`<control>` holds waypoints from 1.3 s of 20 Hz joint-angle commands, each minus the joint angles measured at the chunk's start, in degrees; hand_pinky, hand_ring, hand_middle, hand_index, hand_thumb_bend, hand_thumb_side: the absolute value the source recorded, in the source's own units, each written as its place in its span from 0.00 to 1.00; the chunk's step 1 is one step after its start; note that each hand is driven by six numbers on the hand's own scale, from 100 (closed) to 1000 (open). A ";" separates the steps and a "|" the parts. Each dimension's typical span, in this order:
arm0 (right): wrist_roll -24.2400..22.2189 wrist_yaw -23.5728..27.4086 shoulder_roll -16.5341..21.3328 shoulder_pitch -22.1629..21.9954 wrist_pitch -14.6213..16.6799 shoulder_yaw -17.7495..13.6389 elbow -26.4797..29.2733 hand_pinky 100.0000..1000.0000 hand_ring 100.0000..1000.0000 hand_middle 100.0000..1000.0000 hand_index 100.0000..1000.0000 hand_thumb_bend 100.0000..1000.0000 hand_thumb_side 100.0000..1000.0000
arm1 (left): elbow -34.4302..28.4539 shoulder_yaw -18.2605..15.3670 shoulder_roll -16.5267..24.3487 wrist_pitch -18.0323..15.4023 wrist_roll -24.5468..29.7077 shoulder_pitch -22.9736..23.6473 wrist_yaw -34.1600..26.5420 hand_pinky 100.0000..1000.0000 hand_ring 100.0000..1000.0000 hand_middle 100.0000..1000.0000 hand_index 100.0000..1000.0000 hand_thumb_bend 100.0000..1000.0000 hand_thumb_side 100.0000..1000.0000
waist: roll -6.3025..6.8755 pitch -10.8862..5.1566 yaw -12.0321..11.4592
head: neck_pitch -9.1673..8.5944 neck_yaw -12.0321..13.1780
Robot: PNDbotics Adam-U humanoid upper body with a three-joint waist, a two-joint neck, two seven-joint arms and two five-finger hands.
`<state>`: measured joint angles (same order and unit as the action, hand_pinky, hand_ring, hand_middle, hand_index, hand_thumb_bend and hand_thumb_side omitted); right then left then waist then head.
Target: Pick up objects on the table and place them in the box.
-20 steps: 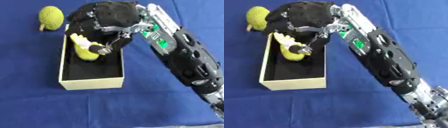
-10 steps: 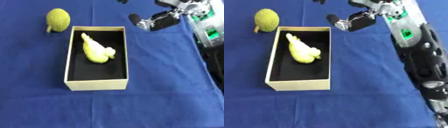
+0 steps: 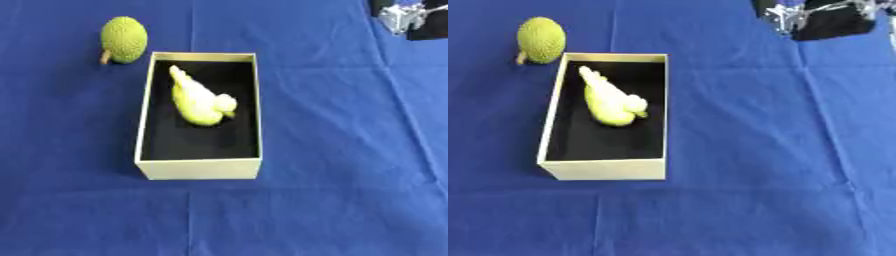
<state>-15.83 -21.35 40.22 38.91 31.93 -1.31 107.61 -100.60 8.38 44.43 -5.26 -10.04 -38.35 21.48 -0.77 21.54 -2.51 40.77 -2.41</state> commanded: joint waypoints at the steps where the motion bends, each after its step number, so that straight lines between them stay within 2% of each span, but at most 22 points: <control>1: 3.02 3.33 4.53 -2.37 -2.83 -2.84 5.52 0.85 0.84 0.61 0.80 0.00 0.01 | 4.15 4.13 2.98 0.25 2.96 -3.06 3.07 0.84 0.83 0.80 0.93 0.06 0.46 | 0.11 -1.08 0.31 | -0.41 0.06; 6: 7.30 7.62 7.60 -8.04 -2.76 -5.86 6.94 0.85 0.84 0.60 0.80 0.00 0.00 | 11.11 10.69 2.14 0.29 7.24 -7.50 7.35 0.85 0.85 0.81 0.93 0.15 0.44 | 0.08 -1.12 1.03 | -0.20 -0.09; 8: 9.16 9.48 8.41 -9.54 -2.53 -6.82 6.97 0.85 0.83 0.60 0.80 0.00 0.00 | 14.14 12.15 1.32 0.24 9.11 -8.87 9.21 0.86 0.86 0.82 0.93 0.21 0.45 | 0.08 -1.22 1.17 | -0.10 0.00; 11: 11.85 12.16 9.36 -10.90 -2.35 -7.76 6.98 0.85 0.83 0.60 0.80 0.00 0.00 | 18.50 13.39 -0.23 -0.62 11.79 -10.60 11.90 0.86 0.86 0.82 0.92 0.24 0.47 | 0.10 -1.37 1.29 | -0.05 0.08; 15: 15.59 15.91 10.65 -12.26 -2.43 -8.00 6.98 0.85 0.83 0.59 0.79 0.00 0.02 | 24.67 13.21 -2.88 -4.00 15.59 -13.04 15.63 0.88 0.88 0.83 0.94 0.27 0.47 | 0.10 -1.48 1.23 | -0.08 0.08; 16: 18.27 18.57 11.43 -12.75 -2.34 -7.90 6.98 0.85 0.83 0.59 0.79 0.00 0.03 | 30.61 11.37 -4.71 -6.93 20.82 -15.35 18.67 0.88 0.88 0.84 0.94 0.28 0.47 | 0.01 -1.59 1.14 | -0.01 0.05; 18: 21.46 21.91 12.52 -13.79 -2.29 -7.97 6.98 0.85 0.83 0.59 0.79 0.00 0.04 | 38.50 4.67 -7.87 -13.18 34.71 -19.77 23.85 0.89 0.89 0.84 0.94 0.30 0.48 | -0.14 -1.74 0.82 | 0.10 -0.23; 20: 22.20 22.93 12.70 -14.46 -2.44 -8.16 6.98 0.85 0.82 0.59 0.79 0.00 0.06 | 41.42 0.23 -9.35 -15.50 42.10 -21.87 26.93 0.89 0.90 0.85 0.94 0.31 0.47 | -0.16 -1.76 0.74 | 0.13 -0.29; 22: 22.31 23.19 12.57 -14.79 -2.65 -8.37 6.98 0.85 0.82 0.59 0.78 0.00 0.06 | 43.04 -1.65 -10.14 -15.56 44.56 -22.99 29.13 0.90 0.91 0.85 0.95 0.32 0.46 | -0.11 -1.75 0.76 | 0.04 -0.15; 26: 22.05 23.44 12.30 -14.97 -2.88 -8.44 6.98 0.85 0.82 0.58 0.78 0.00 0.07 | 46.10 -3.02 -11.53 -14.62 45.55 -24.67 32.57 0.91 0.91 0.86 0.95 0.32 0.45 | 0.06 -1.60 1.05 | -0.22 0.19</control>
<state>6.07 1.58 50.52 23.64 29.20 -8.81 113.74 -54.83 6.55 32.29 -19.97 34.81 -61.47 52.90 -0.79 21.36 -1.49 40.84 -2.43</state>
